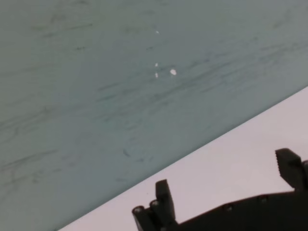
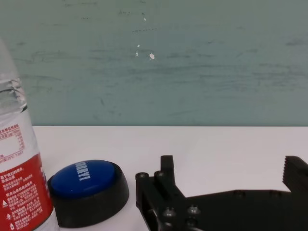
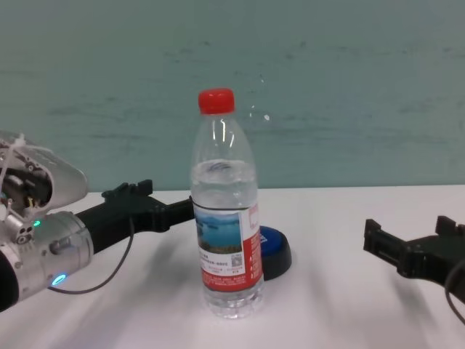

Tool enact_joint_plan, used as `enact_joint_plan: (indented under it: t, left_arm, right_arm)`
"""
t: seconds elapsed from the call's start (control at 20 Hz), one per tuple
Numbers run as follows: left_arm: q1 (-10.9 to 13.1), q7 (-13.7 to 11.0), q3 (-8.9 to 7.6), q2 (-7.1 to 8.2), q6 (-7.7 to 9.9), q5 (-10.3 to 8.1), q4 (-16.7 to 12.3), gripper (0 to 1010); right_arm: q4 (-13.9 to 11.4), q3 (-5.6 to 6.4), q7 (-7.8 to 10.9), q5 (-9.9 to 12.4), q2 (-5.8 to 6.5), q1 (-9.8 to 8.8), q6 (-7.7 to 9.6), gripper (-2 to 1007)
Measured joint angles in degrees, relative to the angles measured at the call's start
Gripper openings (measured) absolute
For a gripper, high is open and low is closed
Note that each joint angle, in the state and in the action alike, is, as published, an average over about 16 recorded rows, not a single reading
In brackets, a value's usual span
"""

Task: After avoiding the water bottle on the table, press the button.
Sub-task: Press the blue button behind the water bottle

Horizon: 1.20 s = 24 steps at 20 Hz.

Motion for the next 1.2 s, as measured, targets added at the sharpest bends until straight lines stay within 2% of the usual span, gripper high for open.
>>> enact_joint_plan:
  t: [0.4, 0.75, 1.0, 1.2]
  left_arm:
    - [-0.85, 0.16, 0.93, -0.81, 0.11, 0.65, 1.46, 1000]
    - [-1.01, 0.52, 1.11, -1.07, 0.28, 0.9, 1.85, 1000]
    - [-0.69, 1.61, 1.03, -1.09, 0.94, 1.5, 1.28, 1000]
    - [0.29, 3.1, 0.63, -0.96, 2.09, 2.23, -0.37, 1000]
  right_arm:
    - [0.0, 0.0, 0.0, 0.0, 0.0, 0.0, 0.0, 1004]
    - [0.0, 0.0, 0.0, 0.0, 0.0, 0.0, 0.0, 1004]
    - [0.0, 0.0, 0.0, 0.0, 0.0, 0.0, 0.0, 1004]
    - [0.0, 0.0, 0.0, 0.0, 0.0, 0.0, 0.0, 1004]
